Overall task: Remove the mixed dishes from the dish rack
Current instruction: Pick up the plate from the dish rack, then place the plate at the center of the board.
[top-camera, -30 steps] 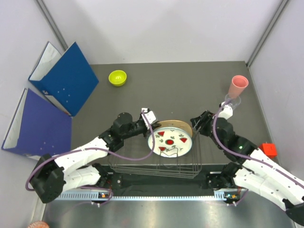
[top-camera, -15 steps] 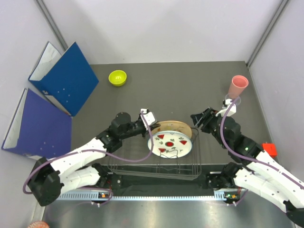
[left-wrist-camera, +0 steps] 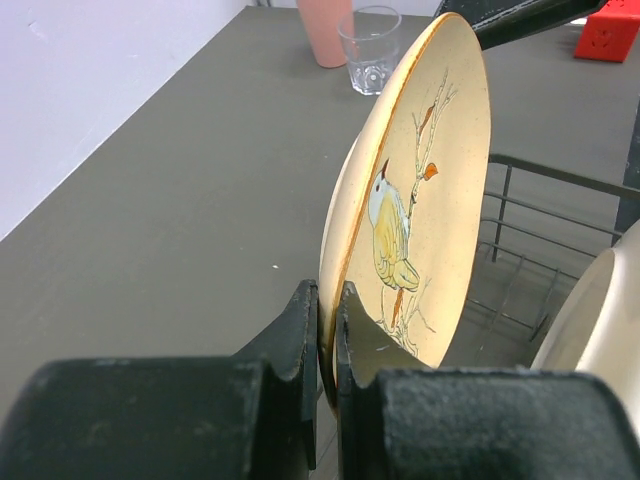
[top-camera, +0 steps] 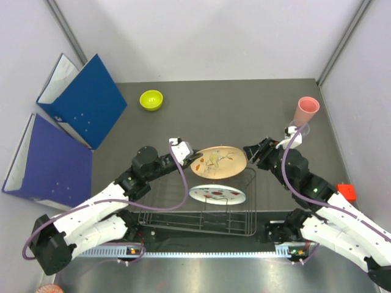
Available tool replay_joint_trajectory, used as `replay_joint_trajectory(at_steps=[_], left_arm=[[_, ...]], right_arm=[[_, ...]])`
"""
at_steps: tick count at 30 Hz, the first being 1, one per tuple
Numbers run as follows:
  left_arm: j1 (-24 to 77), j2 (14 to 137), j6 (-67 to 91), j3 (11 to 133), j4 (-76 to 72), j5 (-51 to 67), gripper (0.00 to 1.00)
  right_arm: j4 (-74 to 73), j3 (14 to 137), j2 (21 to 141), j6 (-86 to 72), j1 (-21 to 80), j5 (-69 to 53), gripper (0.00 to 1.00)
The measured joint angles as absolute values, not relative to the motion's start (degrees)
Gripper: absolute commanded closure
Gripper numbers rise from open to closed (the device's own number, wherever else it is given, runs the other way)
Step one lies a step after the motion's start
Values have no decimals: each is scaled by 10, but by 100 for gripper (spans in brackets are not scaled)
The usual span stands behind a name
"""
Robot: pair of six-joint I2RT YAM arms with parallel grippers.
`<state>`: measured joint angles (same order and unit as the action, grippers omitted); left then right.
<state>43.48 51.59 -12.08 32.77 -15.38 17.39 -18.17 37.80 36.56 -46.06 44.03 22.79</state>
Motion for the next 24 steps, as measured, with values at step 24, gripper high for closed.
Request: replay_joint_trajectory(at_steps=[24], left_arm=[[429, 528, -176, 389, -149, 116, 100]], right_arm=[[-172, 461, 354, -398, 441, 255, 40]])
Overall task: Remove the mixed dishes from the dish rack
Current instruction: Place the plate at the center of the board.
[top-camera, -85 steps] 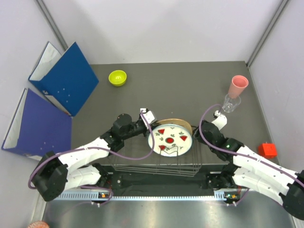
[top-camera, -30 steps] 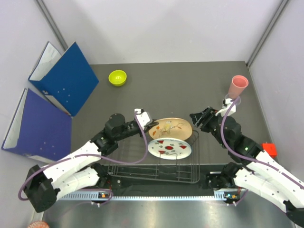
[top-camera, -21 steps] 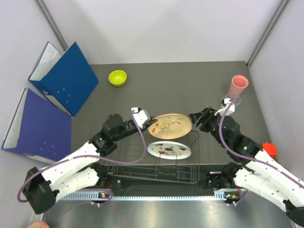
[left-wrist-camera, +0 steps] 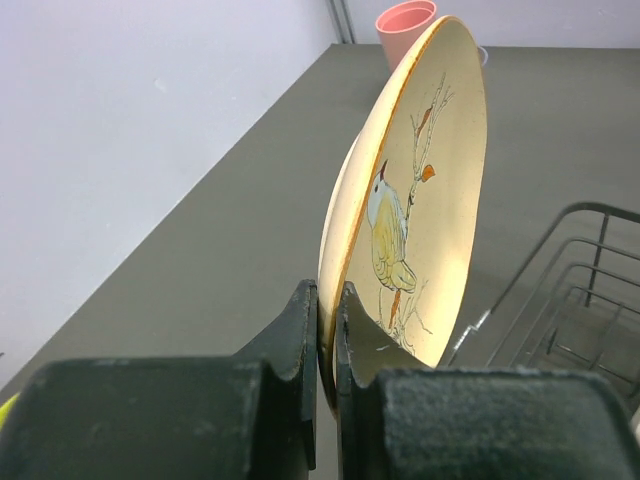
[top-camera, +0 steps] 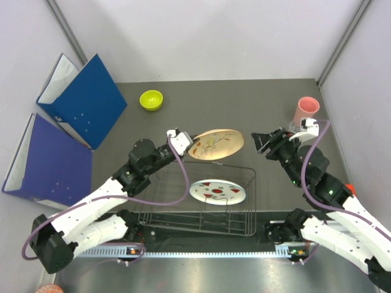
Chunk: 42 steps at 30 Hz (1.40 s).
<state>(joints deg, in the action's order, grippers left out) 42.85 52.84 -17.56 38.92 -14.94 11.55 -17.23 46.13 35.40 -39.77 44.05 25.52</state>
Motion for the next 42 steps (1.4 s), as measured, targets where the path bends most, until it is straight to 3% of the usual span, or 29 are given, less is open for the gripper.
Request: replay_joint_trajectory(at_steps=[8, 18, 22, 26, 31, 36, 38, 42], left_arm=[[429, 531, -181, 399, -146, 93, 100], [401, 601, -97, 583, -62, -1, 100], [320, 698, 32, 738, 28, 12, 100], [186, 787, 202, 810, 30, 90, 100], [58, 868, 477, 748, -87, 221, 100], [39, 943, 722, 635, -265, 307, 100], [43, 955, 768, 616, -280, 331, 100], [51, 950, 793, 617, -289, 369, 100]], right_arm=[[-167, 463, 349, -387, 441, 260, 39], [-158, 479, 363, -367, 441, 263, 42], [-154, 498, 373, -347, 441, 266, 47], [-154, 528, 395, -327, 441, 273, 44], [-140, 537, 409, -315, 441, 279, 41], [-110, 537, 430, -313, 427, 253, 35], [-100, 537, 446, -317, 404, 223, 25], [-77, 548, 503, -349, 308, 124, 24]])
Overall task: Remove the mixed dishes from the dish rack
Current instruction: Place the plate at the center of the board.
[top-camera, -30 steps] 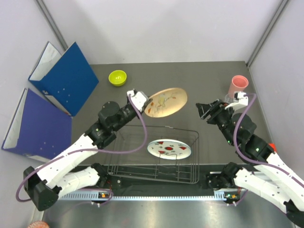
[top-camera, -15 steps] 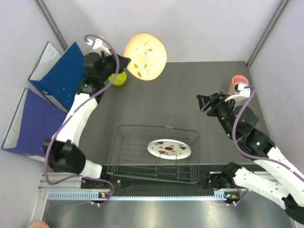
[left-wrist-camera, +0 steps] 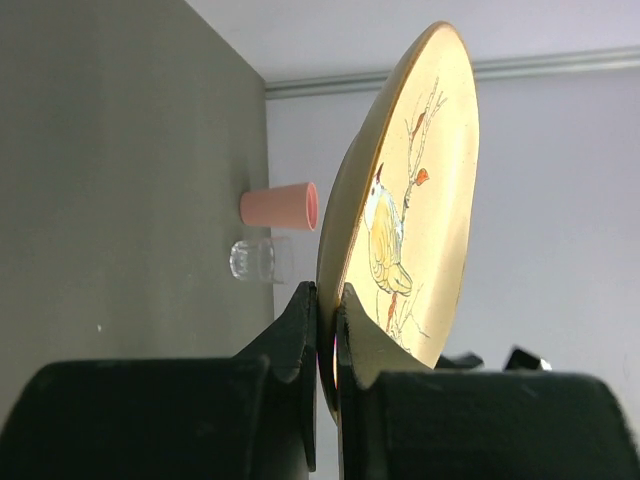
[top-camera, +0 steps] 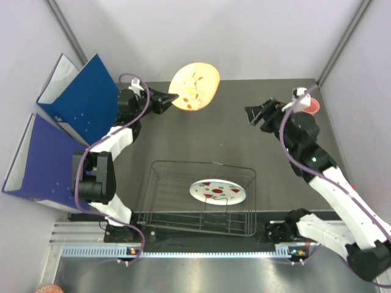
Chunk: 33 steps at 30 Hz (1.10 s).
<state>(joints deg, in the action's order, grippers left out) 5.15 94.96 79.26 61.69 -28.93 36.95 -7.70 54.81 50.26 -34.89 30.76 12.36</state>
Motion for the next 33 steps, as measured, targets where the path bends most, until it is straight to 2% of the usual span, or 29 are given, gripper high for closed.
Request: replay_joint_trajectory(at_steps=[3, 7, 13, 21, 33], left_arm=[[55, 933, 782, 631, -287, 387, 100], [58, 904, 748, 646, -275, 395, 100], [73, 885, 670, 664, -194, 381, 100], [92, 885, 598, 667, -98, 350, 100], [111, 861, 565, 668, -62, 332, 100]], right_arm=[[-54, 562, 567, -373, 260, 62, 25], [-39, 596, 641, -388, 254, 5, 25], [-4, 632, 674, -408, 254, -43, 26], [34, 668, 717, -423, 260, -73, 28], [13, 679, 763, -420, 273, -63, 29]])
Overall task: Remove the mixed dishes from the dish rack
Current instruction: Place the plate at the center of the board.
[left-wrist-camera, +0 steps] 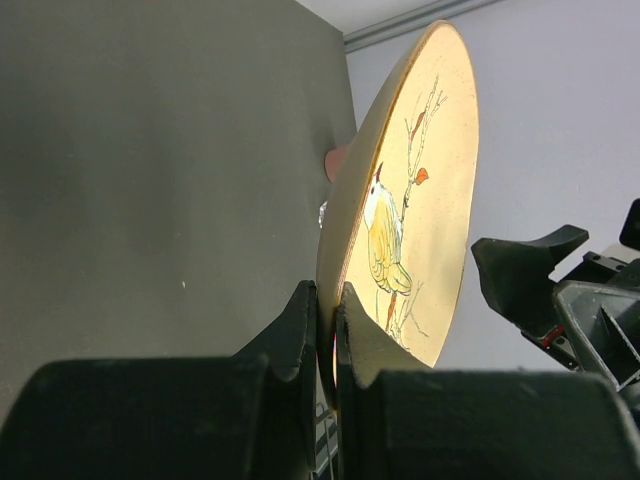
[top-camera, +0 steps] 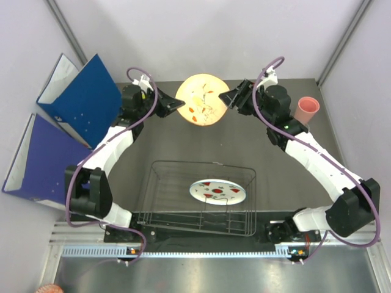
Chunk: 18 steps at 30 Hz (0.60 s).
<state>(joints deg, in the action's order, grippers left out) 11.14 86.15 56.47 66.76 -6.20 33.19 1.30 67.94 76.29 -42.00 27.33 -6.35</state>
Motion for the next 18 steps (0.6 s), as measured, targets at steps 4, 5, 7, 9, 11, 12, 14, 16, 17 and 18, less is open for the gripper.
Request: replay_joint_trajectory(at_steps=[4, 5, 7, 9, 11, 12, 14, 16, 17, 18], left_arm=[[118, 857, 558, 668, -58, 331, 100], [119, 857, 556, 668, -58, 330, 100], [122, 857, 553, 668, -53, 327, 100], [123, 856, 549, 668, -48, 322, 100], [123, 856, 543, 668, -42, 318, 100], [123, 856, 540, 668, -40, 317, 100], [123, 855, 535, 668, -34, 314, 100], [123, 854, 528, 668, -26, 310, 100], [123, 854, 527, 668, -25, 308, 100], [123, 854, 525, 668, -23, 306, 100]], right_arm=[[8, 679, 764, -416, 274, -57, 29], [8, 679, 766, -415, 274, -57, 29], [8, 679, 771, -413, 274, -56, 30], [8, 679, 776, -411, 274, -56, 30], [7, 679, 778, -410, 274, -52, 30], [6, 679, 778, -409, 275, -46, 30], [6, 679, 775, -406, 277, -38, 29], [-2, 679, 765, -400, 280, -28, 29], [-5, 679, 760, -398, 281, -26, 29], [-10, 679, 753, -395, 283, -22, 29]])
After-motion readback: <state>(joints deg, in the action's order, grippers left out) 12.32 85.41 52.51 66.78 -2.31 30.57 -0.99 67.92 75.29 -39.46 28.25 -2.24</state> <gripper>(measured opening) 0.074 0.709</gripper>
